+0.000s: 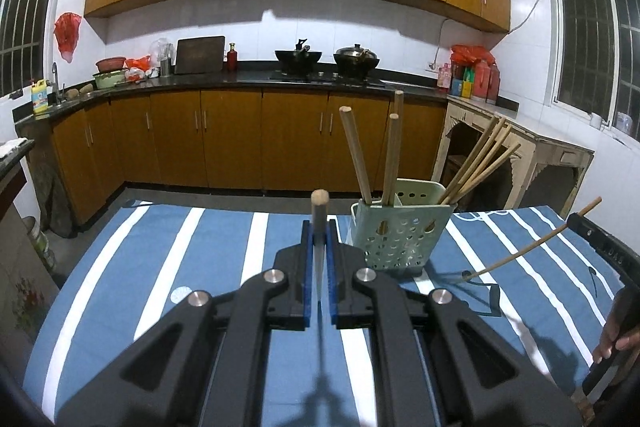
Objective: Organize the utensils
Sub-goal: 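Lift both held chopsticks upright and carry them above the green holder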
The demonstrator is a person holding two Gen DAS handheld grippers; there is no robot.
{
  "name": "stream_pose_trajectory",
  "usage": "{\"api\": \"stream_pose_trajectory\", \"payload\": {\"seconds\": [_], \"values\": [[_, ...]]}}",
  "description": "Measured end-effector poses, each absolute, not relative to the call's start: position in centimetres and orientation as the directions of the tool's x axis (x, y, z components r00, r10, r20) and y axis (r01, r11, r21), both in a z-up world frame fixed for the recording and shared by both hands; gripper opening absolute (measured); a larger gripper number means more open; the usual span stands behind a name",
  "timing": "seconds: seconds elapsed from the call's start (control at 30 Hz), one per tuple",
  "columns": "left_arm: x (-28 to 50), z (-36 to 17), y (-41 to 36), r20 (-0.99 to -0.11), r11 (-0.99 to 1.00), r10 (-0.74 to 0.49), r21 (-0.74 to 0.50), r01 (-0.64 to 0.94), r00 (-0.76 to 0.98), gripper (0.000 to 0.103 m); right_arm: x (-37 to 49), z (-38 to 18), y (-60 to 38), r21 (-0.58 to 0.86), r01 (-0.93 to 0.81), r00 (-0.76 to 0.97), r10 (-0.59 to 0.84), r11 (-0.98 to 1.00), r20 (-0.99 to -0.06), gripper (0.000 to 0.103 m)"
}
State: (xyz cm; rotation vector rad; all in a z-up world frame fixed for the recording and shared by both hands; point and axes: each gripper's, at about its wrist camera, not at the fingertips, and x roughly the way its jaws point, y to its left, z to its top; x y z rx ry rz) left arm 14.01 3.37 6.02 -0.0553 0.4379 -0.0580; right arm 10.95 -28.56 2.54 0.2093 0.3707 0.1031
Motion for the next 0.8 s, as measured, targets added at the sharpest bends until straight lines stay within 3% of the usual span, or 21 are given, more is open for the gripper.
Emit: {"api": "stream_pose_trajectory", "payload": {"seconds": [0.53,0.8], "values": [[14.1,8.6,2.4,-0.379,0.998,-0.066,-0.028,0.060,0.923,0.007,11.3,5.5,-27.5,0.235,-0.134,0.927,0.205,0.963,-0.314,0.008],[14.0,9.9,2.2,-0.368,0.993,-0.111,-0.070,0.091,0.923,0.007,11.4,7.0,-27.2,0.261,-0.176,0.927,0.249,0.949,-0.281,0.007]]}}
